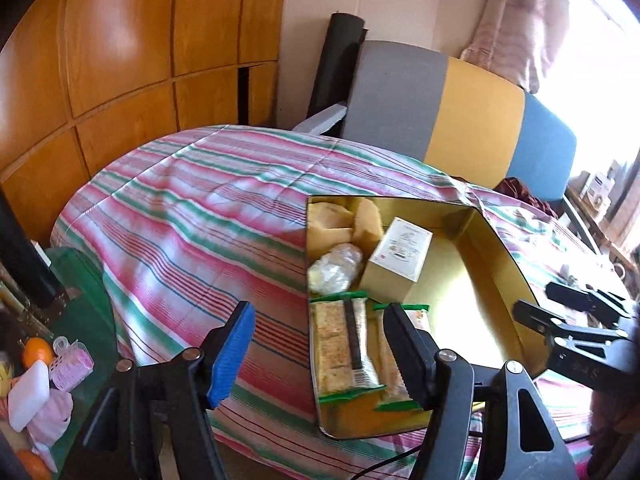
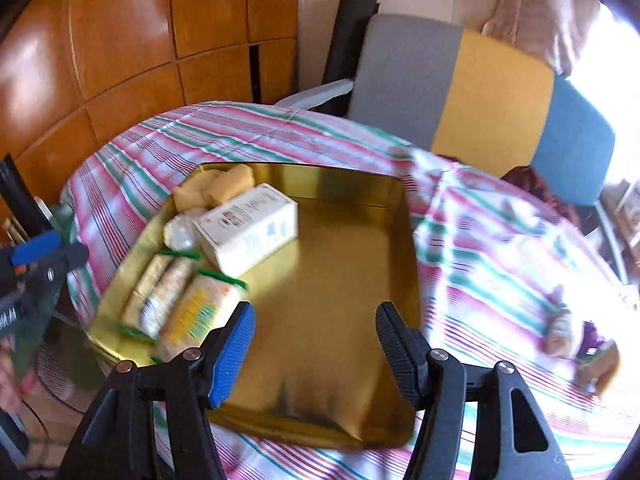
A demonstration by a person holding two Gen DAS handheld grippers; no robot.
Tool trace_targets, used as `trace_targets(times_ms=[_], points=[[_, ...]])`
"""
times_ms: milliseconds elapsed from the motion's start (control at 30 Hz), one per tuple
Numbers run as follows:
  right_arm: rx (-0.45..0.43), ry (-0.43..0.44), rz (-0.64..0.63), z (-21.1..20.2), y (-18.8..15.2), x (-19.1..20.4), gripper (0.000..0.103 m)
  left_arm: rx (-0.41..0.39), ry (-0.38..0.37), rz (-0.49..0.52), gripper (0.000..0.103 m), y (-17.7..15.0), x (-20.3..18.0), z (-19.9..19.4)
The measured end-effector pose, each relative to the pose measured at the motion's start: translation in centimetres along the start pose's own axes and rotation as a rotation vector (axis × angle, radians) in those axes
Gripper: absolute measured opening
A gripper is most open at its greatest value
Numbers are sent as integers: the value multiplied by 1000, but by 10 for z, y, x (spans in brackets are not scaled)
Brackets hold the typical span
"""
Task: Organize objects
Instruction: 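Move both open grippers from the tray back toward the remaining items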
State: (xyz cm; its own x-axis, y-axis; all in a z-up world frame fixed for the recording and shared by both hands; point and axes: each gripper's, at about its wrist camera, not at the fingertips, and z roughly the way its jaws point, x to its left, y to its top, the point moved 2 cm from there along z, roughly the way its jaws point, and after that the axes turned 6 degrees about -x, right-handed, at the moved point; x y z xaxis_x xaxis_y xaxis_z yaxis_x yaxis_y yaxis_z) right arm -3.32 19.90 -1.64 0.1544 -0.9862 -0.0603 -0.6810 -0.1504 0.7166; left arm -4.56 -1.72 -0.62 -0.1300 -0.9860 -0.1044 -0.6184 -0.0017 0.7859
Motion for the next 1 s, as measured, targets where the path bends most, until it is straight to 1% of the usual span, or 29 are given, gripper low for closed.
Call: trace_targets(times_ms=[200, 267, 533, 633, 833, 1000], points=[[-59, -125, -99, -39, -16, -22, 64, -12, -15, 64, 67, -4, -27, -4], [-78, -146, -121, -50, -19, -28, 64, -10, -22, 88, 67, -5, -36, -4], [-95, -177, -93, -63, -25, -48, 64, 6, -52, 146, 68, -11, -67, -3], [-99, -175, -80, -63, -26, -54, 64, 8, -60, 171, 71, -14, -78, -3], [-104, -168, -90, -61, -25, -58, 64, 22, -78, 206, 71, -17, -96, 1], [-76, -202, -102, -53, -26, -79, 64, 31, -89, 224, 71, -21, -103, 5]])
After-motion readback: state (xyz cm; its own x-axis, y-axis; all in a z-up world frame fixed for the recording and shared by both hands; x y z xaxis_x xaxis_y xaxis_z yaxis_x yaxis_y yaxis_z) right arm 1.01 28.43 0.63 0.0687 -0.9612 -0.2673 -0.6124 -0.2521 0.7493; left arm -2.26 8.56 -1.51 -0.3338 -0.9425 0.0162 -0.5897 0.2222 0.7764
